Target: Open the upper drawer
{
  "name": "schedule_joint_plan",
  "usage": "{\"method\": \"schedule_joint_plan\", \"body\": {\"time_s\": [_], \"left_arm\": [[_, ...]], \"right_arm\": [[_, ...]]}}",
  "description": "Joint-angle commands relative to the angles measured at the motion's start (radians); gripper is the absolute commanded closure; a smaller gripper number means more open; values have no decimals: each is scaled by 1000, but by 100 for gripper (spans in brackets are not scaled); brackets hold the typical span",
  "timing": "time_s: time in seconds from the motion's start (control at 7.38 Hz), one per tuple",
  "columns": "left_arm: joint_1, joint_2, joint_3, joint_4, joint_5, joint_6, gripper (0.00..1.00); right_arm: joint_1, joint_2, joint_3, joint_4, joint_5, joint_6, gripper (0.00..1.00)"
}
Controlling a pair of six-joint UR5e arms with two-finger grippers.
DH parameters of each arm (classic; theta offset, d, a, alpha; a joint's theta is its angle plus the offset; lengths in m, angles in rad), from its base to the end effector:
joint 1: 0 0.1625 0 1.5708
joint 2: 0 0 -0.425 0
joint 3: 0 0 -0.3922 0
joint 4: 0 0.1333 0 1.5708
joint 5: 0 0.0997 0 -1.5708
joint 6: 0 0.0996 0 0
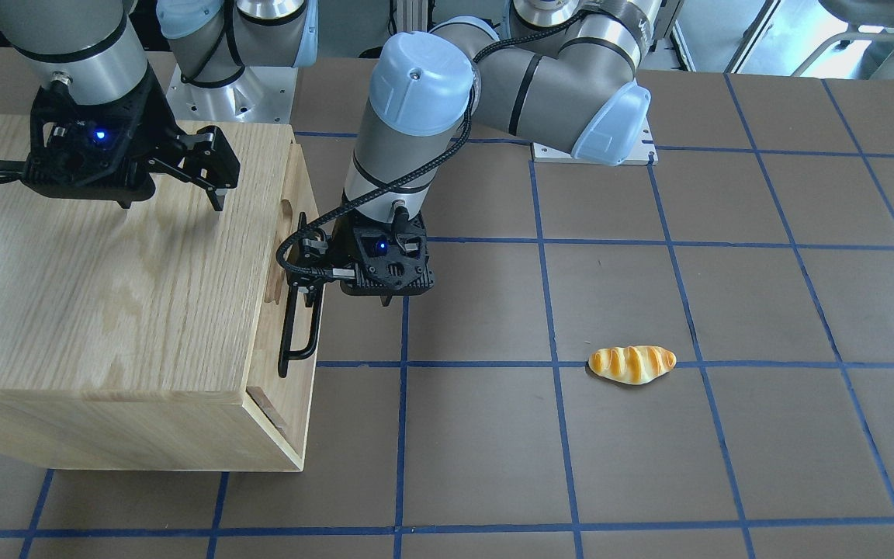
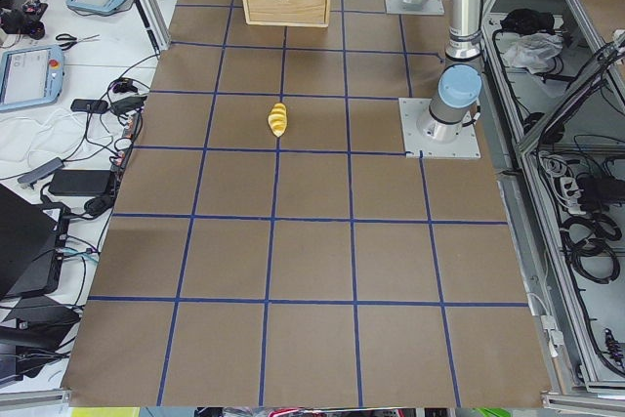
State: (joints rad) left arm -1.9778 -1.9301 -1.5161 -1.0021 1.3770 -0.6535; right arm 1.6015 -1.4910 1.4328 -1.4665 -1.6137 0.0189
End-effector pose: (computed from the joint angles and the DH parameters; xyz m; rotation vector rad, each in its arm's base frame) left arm -0.3955 -0.5323 0.3744 0.3123 -2.8192 0.1855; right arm 0.1449 -0.5162 0.5050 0.0198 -3.0967 -0.0697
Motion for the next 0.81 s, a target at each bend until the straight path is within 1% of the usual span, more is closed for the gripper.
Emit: {"method": "schedule_joint_plan", "body": {"time_s": [0.0, 0.68], "left_arm": [[0, 3, 2, -9, 5, 5, 0], [7, 13, 5, -65, 7, 3, 0]], "right_arm": [[0, 0, 0, 0, 0, 1, 0], [0, 0, 0, 0, 0, 1, 0]]}}
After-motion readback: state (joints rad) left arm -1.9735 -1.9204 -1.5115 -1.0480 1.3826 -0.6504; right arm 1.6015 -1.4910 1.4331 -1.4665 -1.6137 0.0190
